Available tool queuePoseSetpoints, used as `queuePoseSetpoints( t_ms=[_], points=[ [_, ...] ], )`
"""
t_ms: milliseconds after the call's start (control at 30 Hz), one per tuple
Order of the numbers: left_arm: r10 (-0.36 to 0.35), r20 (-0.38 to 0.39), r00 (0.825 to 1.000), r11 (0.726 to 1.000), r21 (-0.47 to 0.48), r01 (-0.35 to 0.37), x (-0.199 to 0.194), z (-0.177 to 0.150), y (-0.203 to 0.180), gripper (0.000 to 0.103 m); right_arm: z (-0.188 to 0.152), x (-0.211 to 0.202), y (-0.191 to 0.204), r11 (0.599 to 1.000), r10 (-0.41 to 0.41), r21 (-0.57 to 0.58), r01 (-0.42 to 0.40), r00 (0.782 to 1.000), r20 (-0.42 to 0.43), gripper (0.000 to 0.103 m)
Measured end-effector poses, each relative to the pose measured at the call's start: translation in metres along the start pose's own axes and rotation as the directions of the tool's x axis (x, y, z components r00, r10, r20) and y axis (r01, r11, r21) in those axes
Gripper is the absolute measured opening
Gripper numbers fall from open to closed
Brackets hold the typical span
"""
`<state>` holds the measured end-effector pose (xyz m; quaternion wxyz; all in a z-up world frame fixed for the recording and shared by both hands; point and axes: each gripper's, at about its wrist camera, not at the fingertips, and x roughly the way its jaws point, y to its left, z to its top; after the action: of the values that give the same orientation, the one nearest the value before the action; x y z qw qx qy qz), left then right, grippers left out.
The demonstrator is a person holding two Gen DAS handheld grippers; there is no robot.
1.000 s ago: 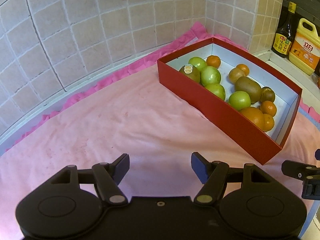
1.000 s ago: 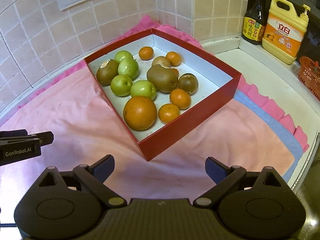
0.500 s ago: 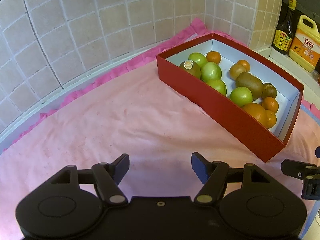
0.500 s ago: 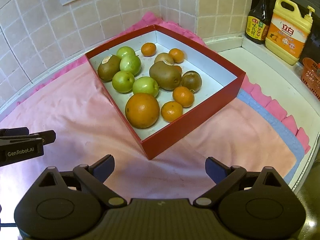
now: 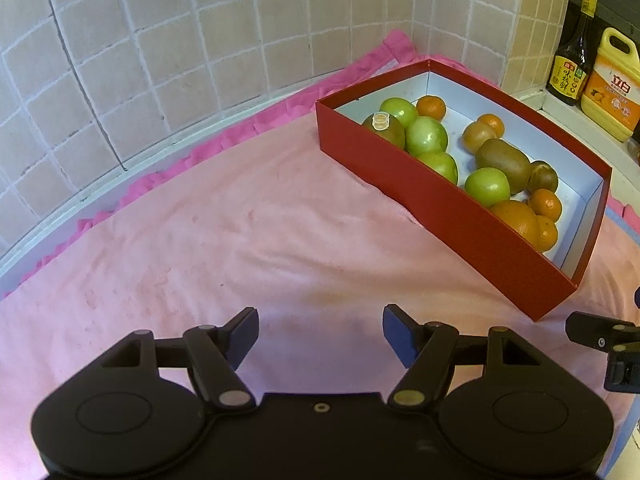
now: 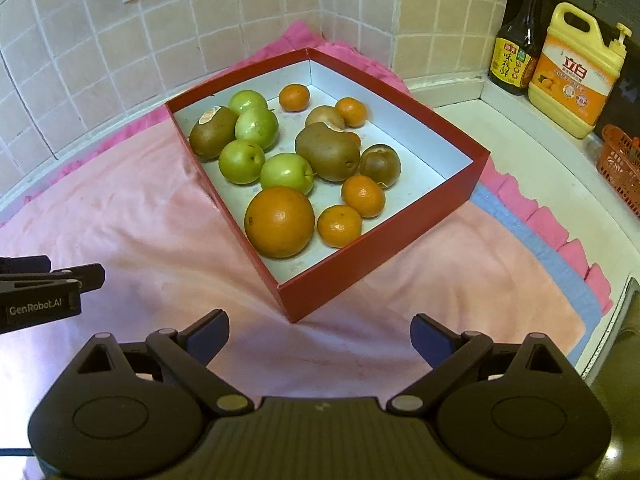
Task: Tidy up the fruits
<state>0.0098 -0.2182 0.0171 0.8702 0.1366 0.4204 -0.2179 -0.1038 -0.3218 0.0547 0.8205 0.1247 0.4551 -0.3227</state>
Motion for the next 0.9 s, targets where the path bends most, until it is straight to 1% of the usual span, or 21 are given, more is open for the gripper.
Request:
queuePoseSetpoints(
  t_ms=[67, 267, 433, 567, 900],
  points=[
    [0.000, 0.000, 1.000, 1.000, -0.005, 0.000, 0.0000, -0.0004, 0.0006, 0.081, 0.0004, 0.0002, -0.0017, 1.000, 0.012, 0.007, -0.012, 1.000, 0.001, 0.099],
    [0.001, 0.002, 1.000, 1.000, -0.005, -0.001, -0.0005, -0.0008, 0.0023, 0.081, 0.0011, -0.0009, -0.0027, 1.000, 0.011, 0.002, -0.011, 1.000, 0.005, 0.099],
    [0.001, 0.010, 1.000, 1.000, -0.003, -0.001, -0.0015, -0.0015, 0.0020, 0.081, 0.0027, -0.0006, 0.0026, 0.999, -0.028, -0.034, 0.028, 1.000, 0.010, 0.099],
    [0.004, 0.009, 1.000, 1.000, -0.002, -0.004, -0.0013, -0.0015, 0.0030, 0.082, 0.0045, -0.0011, 0.0033, 0.999, -0.009, -0.032, 0.009, 1.000, 0.015, 0.099],
    [0.006, 0.019, 1.000, 1.000, 0.001, -0.006, -0.0030, -0.0024, 0.0027, 0.082, 0.0045, -0.0023, 0.0009, 1.000, -0.007, -0.019, 0.007, 1.000, 0.016, 0.099]
  ],
)
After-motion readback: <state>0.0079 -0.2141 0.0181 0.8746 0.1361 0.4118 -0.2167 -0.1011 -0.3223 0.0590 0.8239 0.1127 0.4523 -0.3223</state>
